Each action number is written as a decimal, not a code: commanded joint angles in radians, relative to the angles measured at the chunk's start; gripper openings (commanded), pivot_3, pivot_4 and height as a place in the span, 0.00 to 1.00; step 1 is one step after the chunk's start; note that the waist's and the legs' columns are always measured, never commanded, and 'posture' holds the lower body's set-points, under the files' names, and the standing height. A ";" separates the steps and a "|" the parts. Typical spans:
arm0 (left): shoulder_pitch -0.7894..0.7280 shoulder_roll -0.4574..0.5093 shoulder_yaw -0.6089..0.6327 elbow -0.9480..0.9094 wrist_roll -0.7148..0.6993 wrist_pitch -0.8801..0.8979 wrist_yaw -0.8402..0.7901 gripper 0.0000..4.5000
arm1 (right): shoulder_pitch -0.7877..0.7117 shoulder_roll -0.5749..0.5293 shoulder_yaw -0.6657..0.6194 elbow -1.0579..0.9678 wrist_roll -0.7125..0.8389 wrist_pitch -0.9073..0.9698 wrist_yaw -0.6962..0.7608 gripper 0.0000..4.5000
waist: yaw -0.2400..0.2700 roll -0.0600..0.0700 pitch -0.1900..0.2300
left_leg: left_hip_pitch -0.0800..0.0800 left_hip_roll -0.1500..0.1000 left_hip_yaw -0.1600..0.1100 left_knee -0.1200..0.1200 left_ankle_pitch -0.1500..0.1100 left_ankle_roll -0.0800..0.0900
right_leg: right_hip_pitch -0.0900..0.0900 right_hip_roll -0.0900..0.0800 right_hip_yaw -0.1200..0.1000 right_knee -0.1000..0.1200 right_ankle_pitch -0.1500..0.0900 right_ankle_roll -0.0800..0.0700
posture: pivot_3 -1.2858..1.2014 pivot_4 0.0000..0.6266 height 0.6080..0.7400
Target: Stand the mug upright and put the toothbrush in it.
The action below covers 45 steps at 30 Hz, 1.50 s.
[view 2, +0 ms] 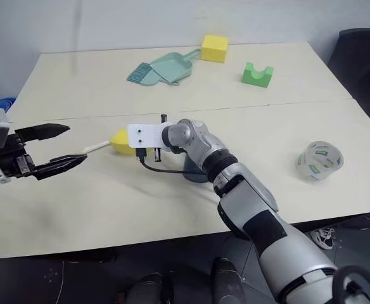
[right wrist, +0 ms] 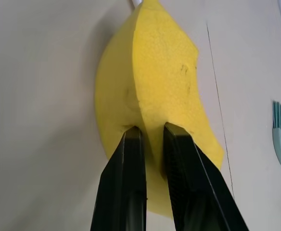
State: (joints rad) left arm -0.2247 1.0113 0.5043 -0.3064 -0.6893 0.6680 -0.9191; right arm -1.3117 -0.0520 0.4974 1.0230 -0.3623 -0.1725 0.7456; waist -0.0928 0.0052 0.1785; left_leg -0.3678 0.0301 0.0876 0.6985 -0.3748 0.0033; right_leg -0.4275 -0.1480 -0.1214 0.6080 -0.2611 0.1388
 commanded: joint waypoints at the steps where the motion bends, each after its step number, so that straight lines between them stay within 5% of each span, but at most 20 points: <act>1: -0.041 -0.016 -0.021 -0.034 -0.046 0.009 0.006 1.00 | 0.006 -0.066 -0.091 -0.236 0.093 0.137 0.136 0.07 | 0.004 0.000 0.000 | -0.001 0.000 0.000 0.000 0.000 0.000 | 0.000 0.000 0.000 0.000 0.000 0.000 | 0.52 0.24 1.00; 8: -0.168 -0.113 -0.188 -0.122 -0.120 0.052 0.034 1.00 | 0.068 -0.442 -0.323 -0.817 0.232 0.653 0.344 0.07 | 0.049 0.000 0.000 | -0.004 -0.001 -0.005 0.003 -0.001 0.001 | 0.000 -0.001 -0.002 0.001 0.000 0.000 | 0.52 0.24 1.00; 12: -0.237 -0.173 -0.286 -0.144 -0.144 0.063 0.027 1.00 | 0.204 -0.730 -0.428 -0.845 0.172 0.682 0.286 0.07 | 0.071 -0.003 -0.001 | -0.003 -0.001 -0.002 0.003 -0.001 0.001 | 0.001 -0.001 -0.001 -0.001 0.000 0.000 | 0.52 0.24 1.00; 17: -0.312 -0.226 -0.365 -0.138 -0.163 0.070 0.005 1.00 | 0.387 -0.901 -0.539 -0.753 0.180 0.663 0.189 0.07 | 0.062 -0.003 -0.001 | -0.001 -0.001 0.006 0.003 -0.001 0.002 | -0.001 -0.001 0.005 -0.002 0.000 0.000 | 0.52 0.24 1.00; 21: -0.367 -0.261 -0.415 -0.123 -0.158 0.067 -0.016 1.00 | 0.413 -0.864 -0.608 -0.581 0.242 0.678 0.098 0.07 | 0.052 -0.003 -0.001 | 0.001 -0.001 0.008 0.001 -0.001 0.002 | -0.001 0.000 0.007 -0.002 0.000 0.000 | 0.52 0.24 1.00; 28: -0.426 -0.289 -0.446 -0.108 -0.155 0.074 -0.029 1.00 | 0.424 -0.846 -0.570 -0.393 0.231 0.599 0.011 0.55 | 0.060 -0.002 0.000 | 0.000 -0.001 0.008 0.002 -0.001 0.002 | -0.001 0.000 0.008 -0.003 0.000 0.000 | 0.52 0.24 1.00; 33: -0.421 -0.269 -0.434 -0.109 -0.150 0.086 -0.030 1.00 | 0.440 -0.879 -0.582 -0.523 0.261 0.660 0.032 0.95 | 0.064 -0.002 0.000 | 0.000 -0.001 0.008 0.002 -0.001 0.002 | -0.001 0.000 0.008 -0.003 0.000 0.000 | 0.52 0.24 1.00; 40: -0.272 -0.162 -0.349 -0.183 -0.155 0.115 -0.027 1.00 | 0.427 -0.826 -0.710 -1.035 0.526 1.353 0.090 0.95 | 0.064 0.000 0.001 | -0.001 0.000 0.006 0.002 -0.001 0.002 | -0.001 0.000 0.007 -0.002 0.000 0.000 | 0.52 0.24 1.00; 45: -0.008 -0.097 -0.195 -0.310 -0.171 0.141 0.010 1.00 | 0.481 -0.613 -0.828 -1.248 0.663 1.772 -0.022 0.95 | 0.066 -0.001 0.000 | -0.001 0.001 0.005 0.003 -0.001 0.002 | -0.001 0.001 0.007 -0.002 0.000 0.000 | 0.52 0.24 1.00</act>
State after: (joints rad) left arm -0.2547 0.8931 0.2412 -0.5478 -0.8392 0.8097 -0.9223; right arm -0.8522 -0.6992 -0.2828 -0.1681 0.2517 1.5134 0.7729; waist -0.0264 0.0040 0.1787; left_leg -0.3686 0.0307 0.0926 0.7017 -0.3755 0.0056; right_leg -0.4286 -0.1472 -0.1146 0.6065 -0.2609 0.1385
